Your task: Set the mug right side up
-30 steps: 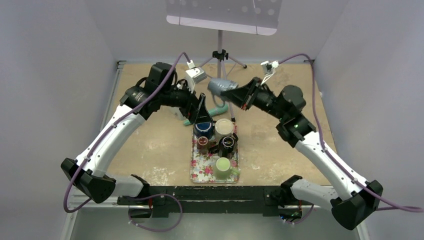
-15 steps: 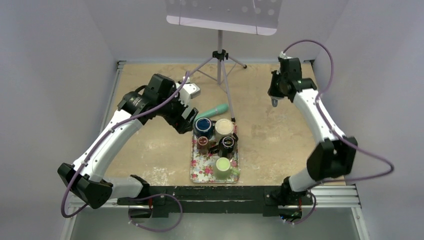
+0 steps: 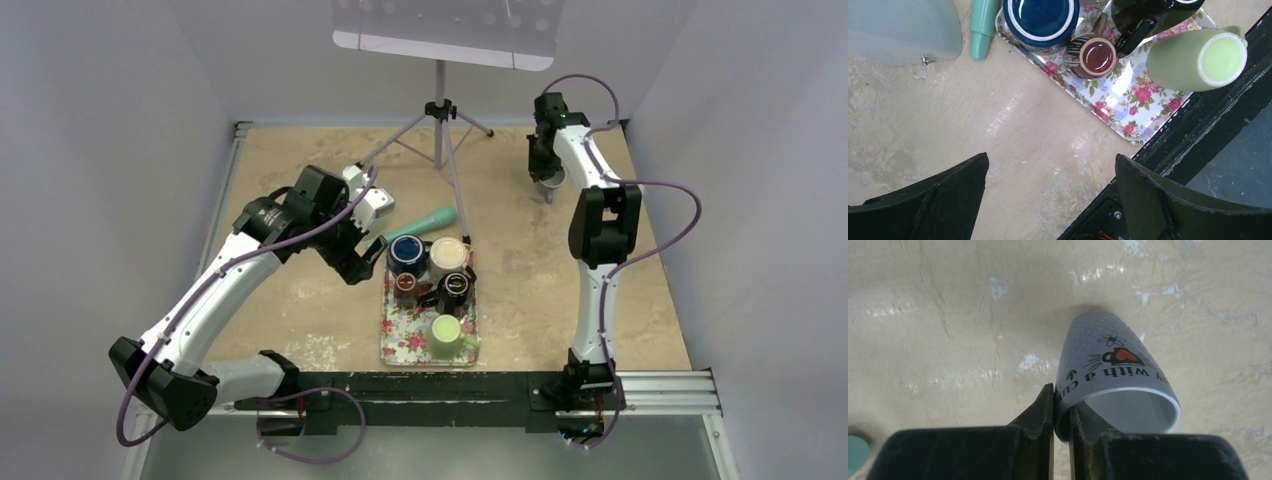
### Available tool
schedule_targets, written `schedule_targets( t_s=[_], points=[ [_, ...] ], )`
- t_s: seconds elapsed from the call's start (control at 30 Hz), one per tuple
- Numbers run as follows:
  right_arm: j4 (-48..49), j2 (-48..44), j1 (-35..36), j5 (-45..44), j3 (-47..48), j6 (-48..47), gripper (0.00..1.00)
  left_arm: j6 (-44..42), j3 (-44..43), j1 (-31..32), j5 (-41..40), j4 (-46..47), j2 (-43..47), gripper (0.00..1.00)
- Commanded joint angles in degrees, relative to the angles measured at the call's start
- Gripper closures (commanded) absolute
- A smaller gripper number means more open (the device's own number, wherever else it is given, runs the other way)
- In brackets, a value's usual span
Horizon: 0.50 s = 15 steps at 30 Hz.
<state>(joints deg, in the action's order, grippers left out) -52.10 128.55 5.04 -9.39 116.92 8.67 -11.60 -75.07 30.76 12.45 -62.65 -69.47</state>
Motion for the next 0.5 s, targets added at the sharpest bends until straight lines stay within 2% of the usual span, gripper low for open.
schedule_targets(
  t_s=[0.0, 0.13, 0.33, 0.47],
  points=[
    [-4.5, 4.0, 0.3, 1.7, 11.0, -2.3, 1.00, -1.5, 1.3, -0.2, -0.7, 0.3, 0.9, 0.00],
    [-4.6, 7.5, 0.3, 4.4, 12.6, -2.3, 0.99, -2.0, 1.5, -0.2, 0.4, 0.1, 0.5, 0.00],
    [-3.1, 8.1, 0.3, 6.0, 15.3, -2.2, 0.59, -2.9, 1.8, -0.2, 3.5, -0.2, -0.5, 0.00],
    [-1.9, 5.7, 0.3, 5.3, 17.6, -3.2, 0.48, -2.7, 4.4, 0.0, 7.0, 2.5, -1.2, 0.00]
  ],
)
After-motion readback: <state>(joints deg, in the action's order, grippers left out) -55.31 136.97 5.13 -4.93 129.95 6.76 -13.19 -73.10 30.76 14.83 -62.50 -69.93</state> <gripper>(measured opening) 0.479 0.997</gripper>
